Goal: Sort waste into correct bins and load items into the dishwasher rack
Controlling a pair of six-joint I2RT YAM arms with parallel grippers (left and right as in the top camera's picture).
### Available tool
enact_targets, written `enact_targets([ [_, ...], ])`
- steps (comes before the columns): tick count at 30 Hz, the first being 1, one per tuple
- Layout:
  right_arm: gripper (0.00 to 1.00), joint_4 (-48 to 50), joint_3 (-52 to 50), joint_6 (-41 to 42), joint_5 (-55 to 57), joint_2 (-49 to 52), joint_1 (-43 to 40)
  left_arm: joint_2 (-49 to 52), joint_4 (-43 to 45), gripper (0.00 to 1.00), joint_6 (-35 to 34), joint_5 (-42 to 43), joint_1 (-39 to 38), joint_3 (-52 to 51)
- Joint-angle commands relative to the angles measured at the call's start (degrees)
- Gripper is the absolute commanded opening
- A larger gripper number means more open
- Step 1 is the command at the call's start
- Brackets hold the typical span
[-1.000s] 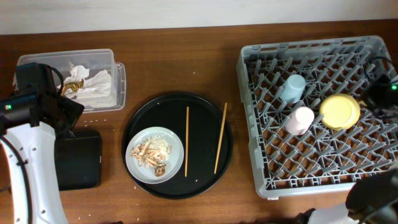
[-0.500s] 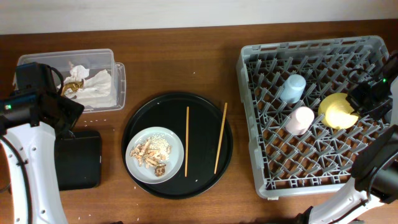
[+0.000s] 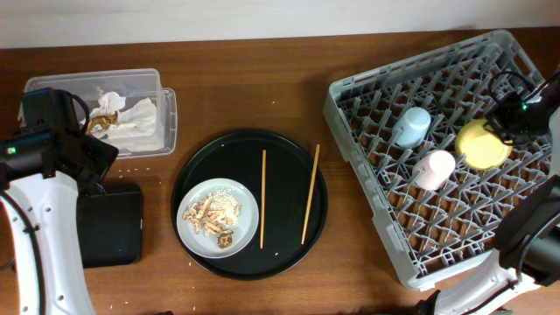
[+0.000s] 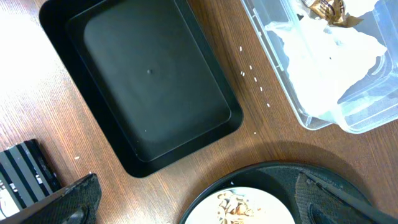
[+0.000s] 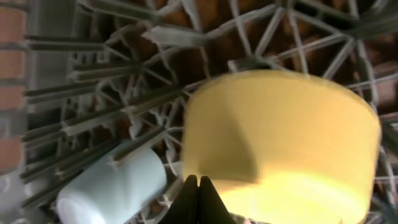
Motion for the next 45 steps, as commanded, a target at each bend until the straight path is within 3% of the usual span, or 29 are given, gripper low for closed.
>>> enact_targets([
  [1, 0.09, 1.9, 0.2, -1.8, 0.4, 0.8, 1.8, 0.0, 0.0, 0.99, 0.3, -0.4, 0.2, 0.0],
  [5, 0.1, 0.3, 0.2, -1.2, 8.3, 0.9, 1.8, 0.0, 0.0, 0.99, 0.3, -0.4, 0.2, 0.0],
  [8, 0.06, -2.9, 0.2, 4.0, 9.4, 0.9, 1.7, 0.0, 0.0, 0.99, 0.3, -0.4, 0.2, 0.0],
  [19, 0.04, -9.0, 3.7, 7.2, 20.4, 0.9, 1.8, 0.0, 0.0, 0.99, 0.3, -0.4, 0.2, 0.0],
  [39, 0.04, -2.3, 3.6, 5.5, 19.5, 5.3, 2.2, 0.0, 0.0, 0.99, 0.3, -0.4, 0.2, 0.0],
  [45, 0.07, -11.8, 13.8, 5.5, 19.6, -4.4, 3.1, 0.0, 0.0, 0.99, 0.3, -0.4, 0.2, 0.0],
])
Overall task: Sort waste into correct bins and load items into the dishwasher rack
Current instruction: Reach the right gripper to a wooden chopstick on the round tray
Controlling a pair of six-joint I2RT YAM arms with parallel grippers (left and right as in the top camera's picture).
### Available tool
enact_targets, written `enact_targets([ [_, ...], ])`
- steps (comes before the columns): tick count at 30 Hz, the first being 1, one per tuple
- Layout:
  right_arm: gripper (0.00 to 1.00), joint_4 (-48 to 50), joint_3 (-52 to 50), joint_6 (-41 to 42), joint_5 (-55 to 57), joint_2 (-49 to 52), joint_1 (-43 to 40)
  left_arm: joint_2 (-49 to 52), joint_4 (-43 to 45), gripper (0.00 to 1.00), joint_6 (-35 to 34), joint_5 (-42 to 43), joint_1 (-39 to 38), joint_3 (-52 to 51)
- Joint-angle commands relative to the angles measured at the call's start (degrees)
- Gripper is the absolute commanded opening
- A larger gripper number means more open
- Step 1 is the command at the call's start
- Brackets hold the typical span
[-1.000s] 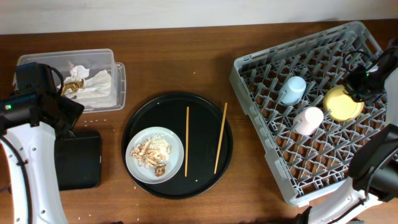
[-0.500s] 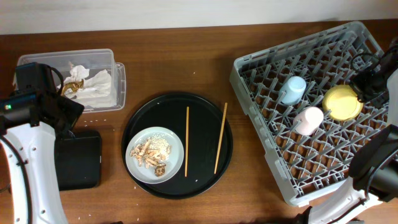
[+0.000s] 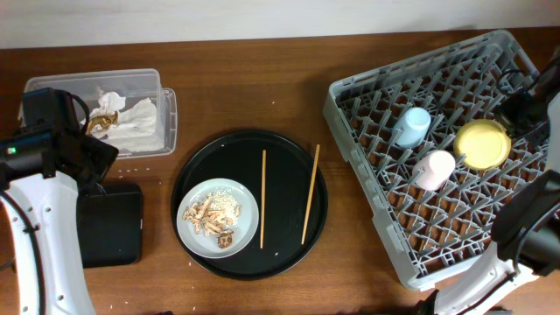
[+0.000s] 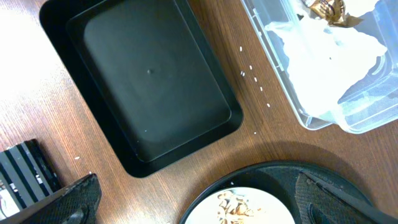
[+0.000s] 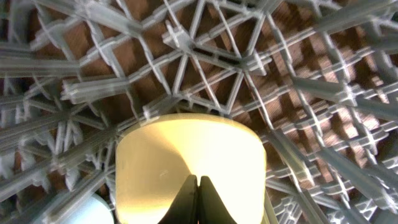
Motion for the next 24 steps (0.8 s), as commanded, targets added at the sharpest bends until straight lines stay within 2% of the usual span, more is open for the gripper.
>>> enact_targets([
  [1, 0.13, -3.4, 5.4, -1.4, -2.2, -9.6, 2.4, 0.0, 0.0, 0.99, 0.3, -0.4, 0.2, 0.0],
  [2, 0.15, -3.6, 5.4, -5.1, -5.3, -11.0, 3.5, 0.0, 0.0, 0.99, 0.3, -0.4, 0.2, 0.0],
  [4, 0.4, -4.9, 5.4, -19.1, -17.2, -13.2, 8.3, 0.0, 0.0, 0.99, 0.3, -0.4, 0.2, 0.0],
  [5, 0.76, -9.5, 5.2, -33.5, -26.9, -13.2, 14.4, 0.0, 0.0, 0.99, 0.3, -0.4, 0.2, 0.0],
  [6, 0.79, -12.7, 4.0, -36.5, -27.3, -13.0, 18.5, 0.0, 0.0, 0.99, 0.3, -0.4, 0.2, 0.0],
  [8, 0.79, -14.1, -0.5, -36.6, -26.4, -13.0, 26.2, 0.0, 0.0, 0.99, 0.3, -0.4, 0.2, 0.0],
  [12, 0.79, -11.1, -9.5, -36.1, -14.2, -12.8, 38.9, 0.0, 0.0, 0.99, 0.3, -0.4, 0.2, 0.0],
  [15, 0.8, -8.1, -12.7, -31.2, -4.8, -12.8, 42.7, 0.0, 0.0, 0.99, 0.3, -0.4, 0.2, 0.0],
  [19, 0.88, -4.0, -18.3, -31.2, -5.3, -12.6, 42.7, 0.0, 0.0, 0.99, 0.3, -0.4, 0.2, 0.0],
  [20, 0.88, -1.7, -21.3, -31.2, -8.6, -12.3, 42.7, 0.0, 0.0, 0.99, 0.3, -0.4, 0.2, 0.0],
  [22, 0.83, 0.7, -25.1, -31.2, -9.4, -12.2, 42.7, 0.0, 0.0, 0.99, 0.3, -0.4, 0.2, 0.0],
  [24, 0.66, 1.7, -27.2, -31.2, -9.4, -12.2, 42.7, 0.0, 0.0, 0.99, 0.3, -0.4, 0.2, 0.0],
])
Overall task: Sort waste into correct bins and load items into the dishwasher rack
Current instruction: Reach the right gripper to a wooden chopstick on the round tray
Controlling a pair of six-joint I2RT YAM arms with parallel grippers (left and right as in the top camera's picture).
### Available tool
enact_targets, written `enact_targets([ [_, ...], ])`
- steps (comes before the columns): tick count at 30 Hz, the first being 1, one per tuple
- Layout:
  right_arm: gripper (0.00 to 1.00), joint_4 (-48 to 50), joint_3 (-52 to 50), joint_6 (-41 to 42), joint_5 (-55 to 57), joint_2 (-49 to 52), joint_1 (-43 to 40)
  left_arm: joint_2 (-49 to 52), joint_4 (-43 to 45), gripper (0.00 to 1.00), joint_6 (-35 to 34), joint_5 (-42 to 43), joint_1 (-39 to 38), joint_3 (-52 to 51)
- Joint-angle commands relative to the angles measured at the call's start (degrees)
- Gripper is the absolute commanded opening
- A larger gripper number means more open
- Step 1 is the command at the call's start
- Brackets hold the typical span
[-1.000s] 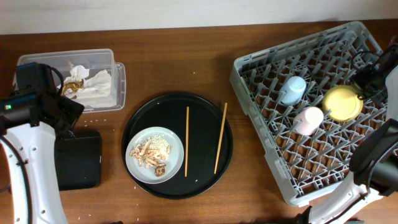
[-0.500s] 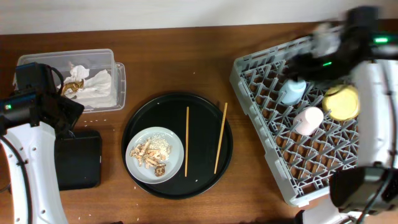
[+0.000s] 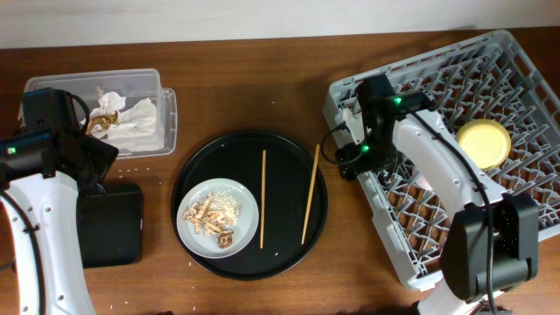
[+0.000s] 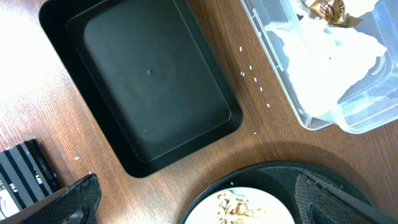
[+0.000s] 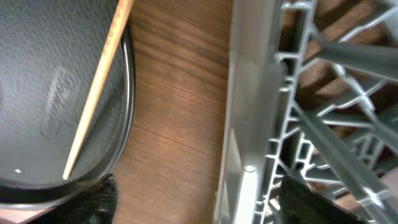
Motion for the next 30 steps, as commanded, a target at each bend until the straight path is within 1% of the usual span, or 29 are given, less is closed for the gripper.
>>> enact_targets([
  [1, 0.57, 0.7, -1.8, 0.6, -0.9, 0.1, 0.3, 0.0, 0.0, 0.99, 0.3, -0.4, 0.2, 0.0],
  [2, 0.49, 1.3, -1.8, 1.7, -0.8, 0.1, 0.3, 0.0, 0.0, 0.99, 0.3, -0.4, 0.2, 0.0],
  [3, 0.46, 1.9, -1.8, 3.0, -0.6, 0.1, 0.2, 0.0, 0.0, 0.99, 0.3, -0.4, 0.2, 0.0],
  [5, 0.37, 3.8, -1.8, 4.6, -0.6, 0.1, 0.3, 0.0, 0.0, 0.99, 0.3, -0.4, 0.2, 0.0],
  [8, 0.3, 7.9, -1.8, 6.9, -0.7, 0.5, 0.3, 0.0, 0.0, 0.99, 0.3, -0.4, 0.2, 0.0],
  [10, 0.26, 10.3, -1.8, 10.7, -0.7, 1.6, 0.3, 0.0, 0.0, 0.99, 0.3, -0.4, 0.2, 0.0],
  [12, 0.17, 12.3, -1.8, 16.9, -0.9, 2.1, 0.3, 0.0, 0.0, 0.99, 0.3, -0.4, 0.2, 0.0],
  [16, 0.15, 13.9, -1.8, 26.9, -1.1, 2.1, 0.3, 0.0, 0.0, 0.99, 0.3, -0.4, 0.2, 0.0],
  [20, 0.16, 17.8, -1.8, 35.6, -1.3, 2.1, 0.3, 0.0, 0.0, 0.99, 0.3, -0.4, 0.2, 0.0],
  [23, 0.19, 19.2, -1.8, 35.7, -2.6, 2.1, 0.3, 0.0, 0.0, 0.99, 0.3, -0.4, 0.2, 0.0],
  [24, 0.22, 19.3, -1.8, 35.8, -3.1, 2.1, 0.3, 0.0, 0.0, 0.99, 0.3, -0.4, 0.2, 0.0],
  [29, 0.24, 21.3, 0.7, 36.2, -3.4, 2.1, 0.1, 0.0, 0.0, 0.99, 0.3, -0.4, 0.2, 0.0],
  [30, 0.29, 20.1, 2.8, 36.1, -3.2, 2.0, -0.2, 0.0, 0.0, 0.99, 0.3, -0.4, 0.2, 0.0],
])
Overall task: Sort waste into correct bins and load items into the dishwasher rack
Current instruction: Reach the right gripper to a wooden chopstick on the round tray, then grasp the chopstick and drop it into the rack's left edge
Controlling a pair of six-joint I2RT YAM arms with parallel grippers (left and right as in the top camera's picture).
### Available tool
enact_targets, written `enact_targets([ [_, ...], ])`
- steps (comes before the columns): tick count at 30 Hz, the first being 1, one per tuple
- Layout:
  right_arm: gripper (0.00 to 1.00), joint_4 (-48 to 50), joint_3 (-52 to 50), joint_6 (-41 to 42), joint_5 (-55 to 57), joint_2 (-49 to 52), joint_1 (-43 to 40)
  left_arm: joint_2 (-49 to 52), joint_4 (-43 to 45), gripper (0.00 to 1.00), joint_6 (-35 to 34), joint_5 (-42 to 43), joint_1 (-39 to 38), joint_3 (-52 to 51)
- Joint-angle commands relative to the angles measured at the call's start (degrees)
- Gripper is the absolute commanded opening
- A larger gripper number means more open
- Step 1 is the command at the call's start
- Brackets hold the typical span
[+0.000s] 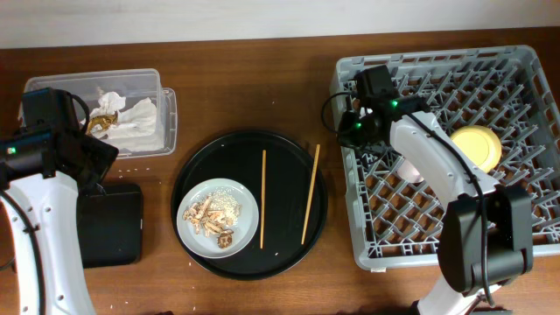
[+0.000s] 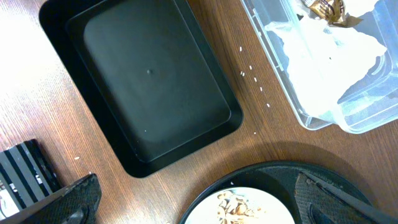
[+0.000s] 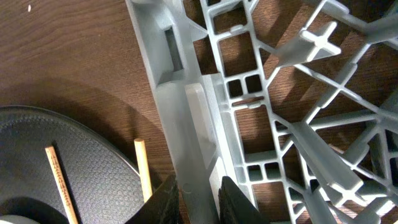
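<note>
The grey dishwasher rack [image 1: 490, 219] sits square at the right, with a yellow bowl [image 1: 477, 147] in it. My right gripper [image 1: 353, 131] is at the rack's left wall [image 3: 186, 143], one finger on each side and shut on it. A round black tray [image 1: 188, 171] holds a white plate of food scraps [image 1: 218, 218] and two chopsticks [image 1: 263, 198] [image 1: 311, 193]. At the left, my left gripper [image 2: 199, 214] hangs open over the table, with the plate [image 2: 239, 208] just below its fingers [image 2: 71, 199].
A clear bin [image 1: 131, 109] with tissue and a wrapper stands at the back left. A black bin [image 2: 155, 93] lies in front of it. A pink cup [image 1: 409, 168] shows partly under the right arm. One chopstick tip [image 3: 142, 168] lies close to the rack wall.
The rack was skewed and now sits square to the table. My right gripper was open beside the rack's left corner and is now shut on its left wall. The left arm is unchanged.
My right gripper was shut close over the yellow bowl in the skewed rack. It then sat higher above the bowl. Then it was open at the rack's left side near the tray. Now it grips the wall and the rack is straight. The left arm stayed put.
</note>
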Motion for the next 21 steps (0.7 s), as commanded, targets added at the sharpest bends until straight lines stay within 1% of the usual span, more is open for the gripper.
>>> enact_targets([
  [1, 0.38, -4.0, 7.6, 0.9, -2.4, 0.1, 0.3, 0.0, 0.0, 0.99, 0.3, -0.4, 0.2, 0.0],
  [3, 0.46, -11.6, 13.6, 0.8, 0.6, 0.1, 0.4, 0.0, 0.0, 0.99, 0.3, -0.4, 0.2, 0.0],
  [5, 0.47, -21.0, 20.2, 0.8, 0.8, 0.1, 0.7, 0.0, 0.0, 0.99, 0.3, -0.4, 0.2, 0.0],
  [6, 0.47, -23.9, 22.2, 0.8, 0.9, 0.1, 1.7, 0.0, 0.0, 0.99, 0.3, -0.4, 0.2, 0.0],
  [7, 0.46, -25.4, 23.2, 0.8, 0.9, 0.1, 2.8, 0.0, 0.0, 0.99, 0.3, -0.4, 0.2, 0.0],
  [9, 0.46, -26.9, 23.5, 0.9, 2.1, 0.1, 7.5, 0.0, 0.0, 0.99, 0.3, -0.4, 0.2, 0.0],
  [11, 0.46, -27.1, 22.6, 1.9, 4.9, 0.1, 12.0, 0.0, 0.0, 0.99, 0.3, -0.4, 0.2, 0.0],
  [12, 0.46, -27.7, 21.0, 6.6, 9.7, 0.1, 15.2, 0.0, 0.0, 0.99, 0.3, -0.4, 0.2, 0.0],
  [13, 0.46, -27.2, 19.4, 8.3, 10.9, 0.1, 16.9, 0.0, 0.0, 0.99, 0.3, -0.4, 0.2, 0.0],
  [14, 0.45, -26.3, 17.8, 8.6, 10.9, 0.1, 17.9, 0.0, 0.0, 0.99, 0.3, -0.4, 0.2, 0.0],
  [16, 0.4, -23.3, 13.4, 9.9, 10.5, 0.1, 19.6, 0.0, 0.0, 0.99, 0.3, -0.4, 0.2, 0.0],
  [17, 0.34, -20.5, 10.0, 10.5, 10.5, 0.1, 20.4, 0.0, 0.0, 0.99, 0.3, -0.4, 0.2, 0.0],
  [21, 0.33, -12.3, 0.3, 14.8, 7.8, 0.1, 21.8, 0.0, 0.0, 0.99, 0.3, -0.4, 0.2, 0.0],
])
